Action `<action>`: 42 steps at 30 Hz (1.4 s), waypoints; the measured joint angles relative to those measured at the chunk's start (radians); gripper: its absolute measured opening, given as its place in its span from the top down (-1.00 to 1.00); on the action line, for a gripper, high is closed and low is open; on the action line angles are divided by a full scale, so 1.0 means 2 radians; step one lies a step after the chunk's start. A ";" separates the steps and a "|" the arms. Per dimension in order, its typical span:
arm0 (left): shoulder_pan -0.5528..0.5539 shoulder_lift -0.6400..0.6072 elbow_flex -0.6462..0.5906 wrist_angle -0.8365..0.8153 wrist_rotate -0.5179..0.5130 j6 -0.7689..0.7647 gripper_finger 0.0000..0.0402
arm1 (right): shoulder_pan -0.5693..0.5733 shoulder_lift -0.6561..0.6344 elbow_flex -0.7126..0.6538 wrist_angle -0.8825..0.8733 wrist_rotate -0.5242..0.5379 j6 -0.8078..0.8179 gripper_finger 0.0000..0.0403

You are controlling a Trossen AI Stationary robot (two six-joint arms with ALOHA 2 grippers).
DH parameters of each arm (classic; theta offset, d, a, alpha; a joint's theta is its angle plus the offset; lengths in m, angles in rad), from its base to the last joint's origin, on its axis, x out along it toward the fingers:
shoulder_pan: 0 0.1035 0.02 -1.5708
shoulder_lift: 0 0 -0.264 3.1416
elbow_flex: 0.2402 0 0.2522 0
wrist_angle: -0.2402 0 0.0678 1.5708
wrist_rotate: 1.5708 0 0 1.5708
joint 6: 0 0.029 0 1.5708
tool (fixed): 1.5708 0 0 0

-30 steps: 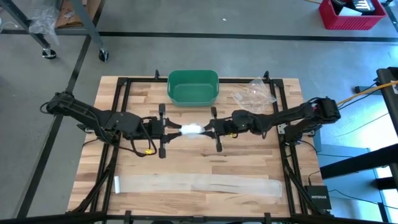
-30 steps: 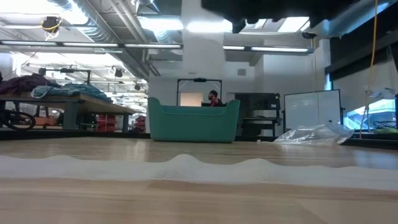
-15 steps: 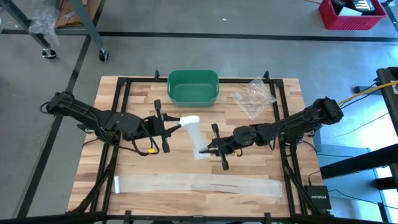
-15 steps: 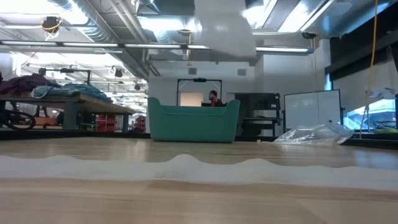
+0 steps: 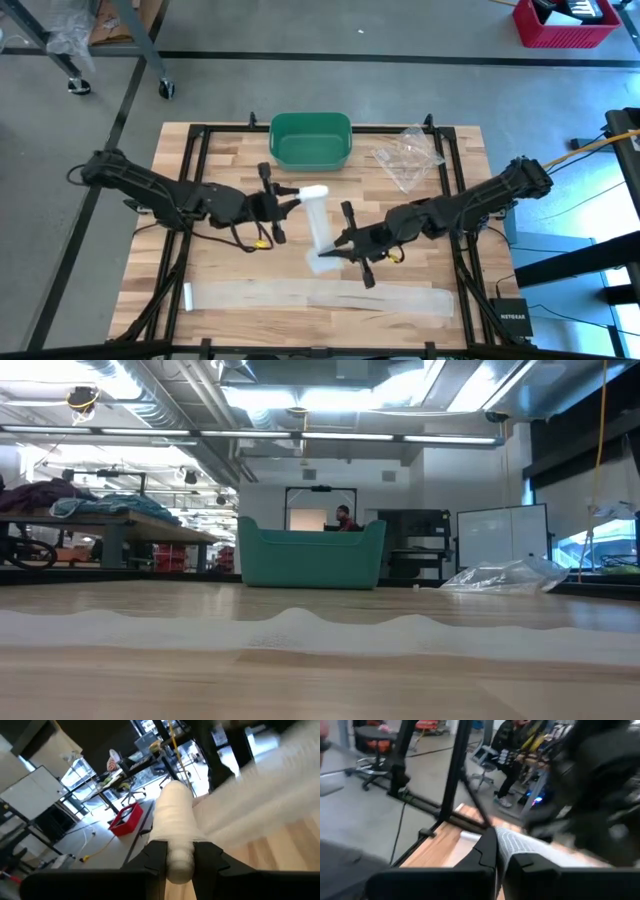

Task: Roll bandage
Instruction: Roll the top white bandage

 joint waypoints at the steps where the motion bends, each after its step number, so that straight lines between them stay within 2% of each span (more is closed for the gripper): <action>1: 0.001 0.004 0.000 0.000 0.000 0.005 0.73 | 0.000 0.000 0.012 -0.007 0.003 0.000 0.95; 8: 0.001 0.032 0.000 -0.001 0.000 0.056 0.73 | -0.024 0.000 0.077 -0.037 0.036 -0.001 0.95; 16: -0.015 0.049 0.000 0.000 0.000 0.108 0.73 | -0.083 0.000 0.130 -0.100 0.065 0.002 0.94; 22: -0.017 0.049 0.000 -0.003 -0.002 0.103 0.73 | -0.146 0.000 0.135 -0.111 0.066 0.043 0.76; 28: -0.017 0.049 0.000 -0.004 0.011 0.092 0.73 | -0.212 0.001 0.128 -0.142 0.027 0.095 0.34; 33: -0.015 0.049 0.000 -0.003 0.012 0.085 0.73 | -0.253 0.010 0.099 -0.172 0.019 0.133 0.05; 37: -0.015 0.049 -0.001 -0.004 0.012 0.081 0.73 | -0.282 0.020 0.072 -0.190 -0.019 0.171 -0.08; 42: -0.015 0.049 -0.001 -0.005 0.013 0.082 0.73 | -0.302 0.042 0.058 -0.217 -0.091 0.206 -0.12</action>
